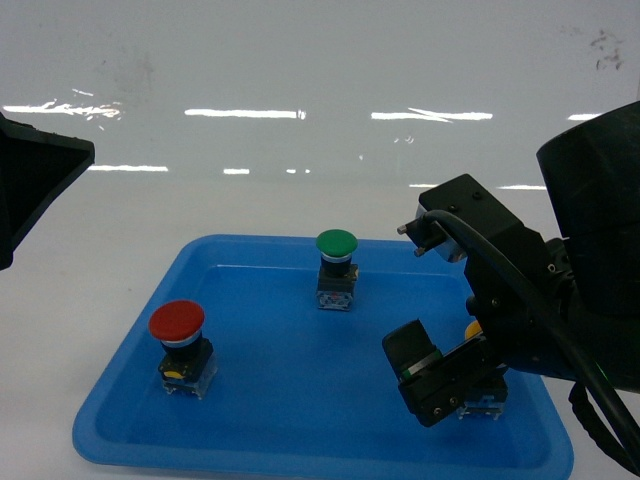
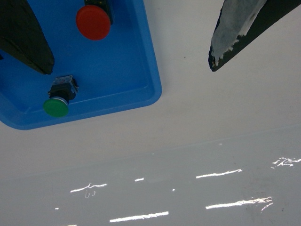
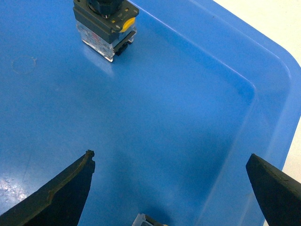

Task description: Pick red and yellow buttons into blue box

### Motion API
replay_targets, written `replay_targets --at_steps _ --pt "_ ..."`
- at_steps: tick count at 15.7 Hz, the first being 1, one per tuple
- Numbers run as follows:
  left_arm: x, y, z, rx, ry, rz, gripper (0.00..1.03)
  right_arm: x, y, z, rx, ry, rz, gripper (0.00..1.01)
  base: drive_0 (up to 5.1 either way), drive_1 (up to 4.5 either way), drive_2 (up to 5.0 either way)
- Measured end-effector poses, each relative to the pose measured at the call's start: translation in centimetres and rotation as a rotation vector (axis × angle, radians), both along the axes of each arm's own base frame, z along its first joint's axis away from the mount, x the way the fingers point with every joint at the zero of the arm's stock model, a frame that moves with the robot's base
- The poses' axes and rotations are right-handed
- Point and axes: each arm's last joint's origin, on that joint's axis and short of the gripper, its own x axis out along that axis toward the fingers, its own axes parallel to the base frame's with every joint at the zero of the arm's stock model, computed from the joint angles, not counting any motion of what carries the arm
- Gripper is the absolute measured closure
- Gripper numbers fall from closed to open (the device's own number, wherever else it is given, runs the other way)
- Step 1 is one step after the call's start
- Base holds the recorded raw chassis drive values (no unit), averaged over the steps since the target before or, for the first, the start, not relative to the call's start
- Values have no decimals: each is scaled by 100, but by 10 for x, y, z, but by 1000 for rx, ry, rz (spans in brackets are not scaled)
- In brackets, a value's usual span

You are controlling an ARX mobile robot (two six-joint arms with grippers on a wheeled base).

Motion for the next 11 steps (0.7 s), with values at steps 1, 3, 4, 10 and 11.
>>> replay_targets --at_steps 1,3,4,10,11 --pt "0 0 0 0 0 0 5 -1 3 0 -1 -2 9 3 0 0 0" --pt "0 0 0 0 0 0 5 -5 9 -1 1 -10 26 4 0 0 0" --pt "0 0 0 0 0 0 5 -6 10 -3 2 -2 26 13 0 0 0" --pt "0 0 0 0 0 0 5 -24 12 -9 -11 -12 -6 73 0 0 0" --pt "0 0 0 0 0 0 5 -26 11 -9 -4 -20 -14 73 0 0 0"
